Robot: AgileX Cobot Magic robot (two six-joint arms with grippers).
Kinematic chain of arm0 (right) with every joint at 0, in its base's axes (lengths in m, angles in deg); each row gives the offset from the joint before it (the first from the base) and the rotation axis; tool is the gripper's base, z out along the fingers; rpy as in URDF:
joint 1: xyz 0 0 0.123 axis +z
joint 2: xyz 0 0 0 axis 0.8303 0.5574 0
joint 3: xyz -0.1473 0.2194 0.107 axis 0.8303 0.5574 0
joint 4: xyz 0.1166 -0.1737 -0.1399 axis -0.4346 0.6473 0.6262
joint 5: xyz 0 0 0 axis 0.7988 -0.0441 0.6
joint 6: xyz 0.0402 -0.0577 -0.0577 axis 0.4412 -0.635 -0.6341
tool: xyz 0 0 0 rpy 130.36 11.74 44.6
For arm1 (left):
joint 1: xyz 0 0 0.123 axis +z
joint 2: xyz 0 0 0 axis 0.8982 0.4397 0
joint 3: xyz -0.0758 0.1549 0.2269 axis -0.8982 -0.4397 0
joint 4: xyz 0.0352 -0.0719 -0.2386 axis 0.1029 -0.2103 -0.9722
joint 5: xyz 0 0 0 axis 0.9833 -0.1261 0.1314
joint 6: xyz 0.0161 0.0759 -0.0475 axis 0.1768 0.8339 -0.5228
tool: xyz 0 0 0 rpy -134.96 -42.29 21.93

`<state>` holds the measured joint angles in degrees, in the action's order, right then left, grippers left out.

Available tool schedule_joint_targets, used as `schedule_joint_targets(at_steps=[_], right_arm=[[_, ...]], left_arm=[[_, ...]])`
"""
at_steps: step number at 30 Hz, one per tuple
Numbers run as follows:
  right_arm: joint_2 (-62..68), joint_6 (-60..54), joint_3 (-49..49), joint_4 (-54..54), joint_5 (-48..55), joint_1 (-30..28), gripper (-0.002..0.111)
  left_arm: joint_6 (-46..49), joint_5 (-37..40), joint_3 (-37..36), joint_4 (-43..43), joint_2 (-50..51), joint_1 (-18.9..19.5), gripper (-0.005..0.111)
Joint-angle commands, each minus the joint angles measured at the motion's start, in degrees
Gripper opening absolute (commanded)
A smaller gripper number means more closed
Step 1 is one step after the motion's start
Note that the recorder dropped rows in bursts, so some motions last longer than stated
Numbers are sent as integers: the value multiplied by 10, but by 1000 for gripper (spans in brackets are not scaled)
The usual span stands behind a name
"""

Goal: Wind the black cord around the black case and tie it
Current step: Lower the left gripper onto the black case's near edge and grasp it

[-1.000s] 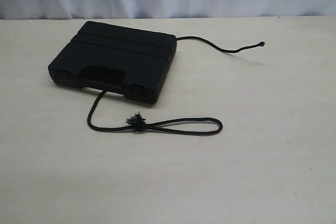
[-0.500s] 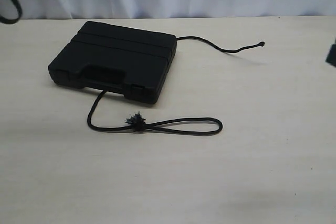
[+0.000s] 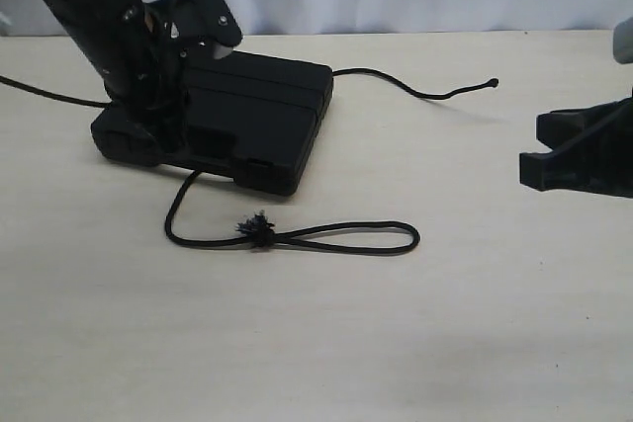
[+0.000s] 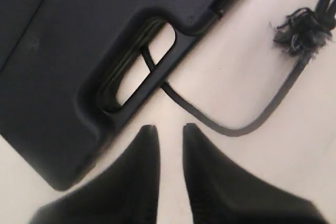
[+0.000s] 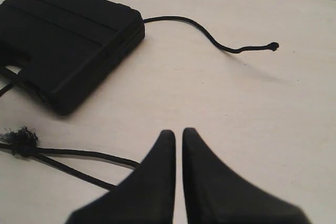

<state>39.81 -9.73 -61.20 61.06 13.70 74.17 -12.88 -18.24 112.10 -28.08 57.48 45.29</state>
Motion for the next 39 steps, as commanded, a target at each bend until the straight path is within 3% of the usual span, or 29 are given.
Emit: schedule_joint_targets(at_steps=[1,5,12,25,34,36,39], right_arm=[[1,-5,-3,6,1,1,4],[1,-5,-3,6,-1,1,4],[1,-5,-3,6,-3,1,4],[1,-5,-2,5,-8,1,4],[1,-5,-1,5,-13,1,4],[1,-5,-1,5,-11,1,4],[1,-5,-1,5,-11,1,4]], left_arm=[[121,-26,5,-12,33,0,37],[172,-53,5,-6,66,0,49],[262,-72,5,-2,120,0,50],[263,-176,5,40,150,1,50],[263,-141,5,38,179,31,50],[262,-134,5,37,180,34,46],[262,-98,5,38,178,29,27]])
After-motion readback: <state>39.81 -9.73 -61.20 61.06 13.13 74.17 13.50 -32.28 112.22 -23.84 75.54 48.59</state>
